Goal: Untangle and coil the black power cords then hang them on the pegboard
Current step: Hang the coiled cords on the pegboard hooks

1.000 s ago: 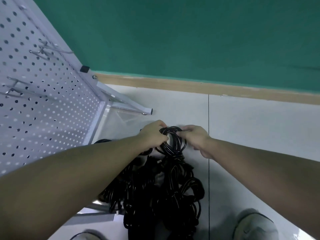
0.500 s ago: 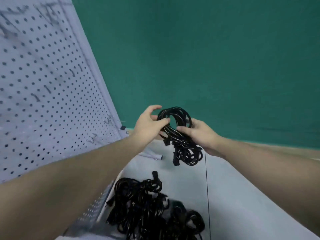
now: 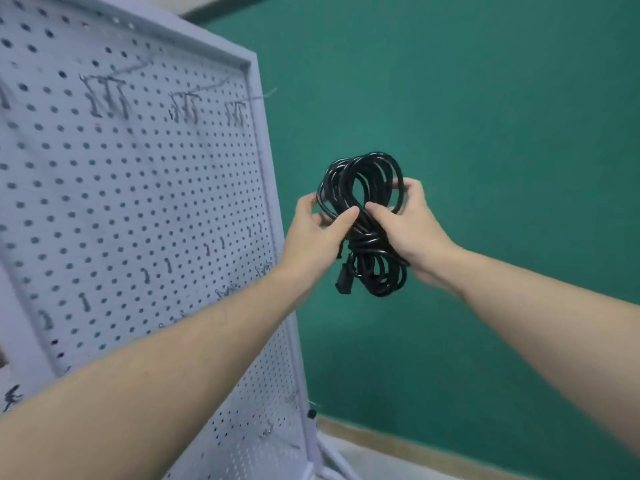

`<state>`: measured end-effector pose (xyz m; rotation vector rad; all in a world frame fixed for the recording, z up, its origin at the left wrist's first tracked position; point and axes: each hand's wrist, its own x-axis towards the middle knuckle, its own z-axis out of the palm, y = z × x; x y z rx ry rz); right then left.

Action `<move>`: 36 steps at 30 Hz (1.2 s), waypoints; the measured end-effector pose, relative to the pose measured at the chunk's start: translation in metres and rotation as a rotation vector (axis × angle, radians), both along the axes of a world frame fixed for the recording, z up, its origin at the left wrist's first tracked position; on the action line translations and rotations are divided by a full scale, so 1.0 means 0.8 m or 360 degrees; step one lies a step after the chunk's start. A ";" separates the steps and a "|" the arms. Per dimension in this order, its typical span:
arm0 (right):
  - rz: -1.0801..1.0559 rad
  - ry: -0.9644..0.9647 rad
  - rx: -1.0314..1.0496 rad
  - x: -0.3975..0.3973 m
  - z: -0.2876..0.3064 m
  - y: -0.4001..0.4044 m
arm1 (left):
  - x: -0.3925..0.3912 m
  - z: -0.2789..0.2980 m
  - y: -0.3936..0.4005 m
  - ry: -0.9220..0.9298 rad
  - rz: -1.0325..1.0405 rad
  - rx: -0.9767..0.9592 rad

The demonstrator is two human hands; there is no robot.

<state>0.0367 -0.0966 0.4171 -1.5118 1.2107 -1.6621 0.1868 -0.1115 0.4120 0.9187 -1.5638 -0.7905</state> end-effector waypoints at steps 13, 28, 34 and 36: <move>0.0045 0.0216 -0.0364 0.057 0.178 -0.098 | 0.015 0.155 -0.075 0.0413 0.0375 -0.0645; 0.0258 0.0474 0.0024 0.105 0.157 -0.144 | 0.069 0.132 -0.112 0.0501 0.0635 -0.0370; 0.0142 0.0580 0.0110 0.072 0.076 -0.101 | 0.056 0.074 -0.069 -0.0143 0.0834 -0.0542; 0.0124 0.0625 0.0179 0.059 0.043 -0.083 | 0.044 0.030 -0.044 -0.0278 0.0642 -0.0606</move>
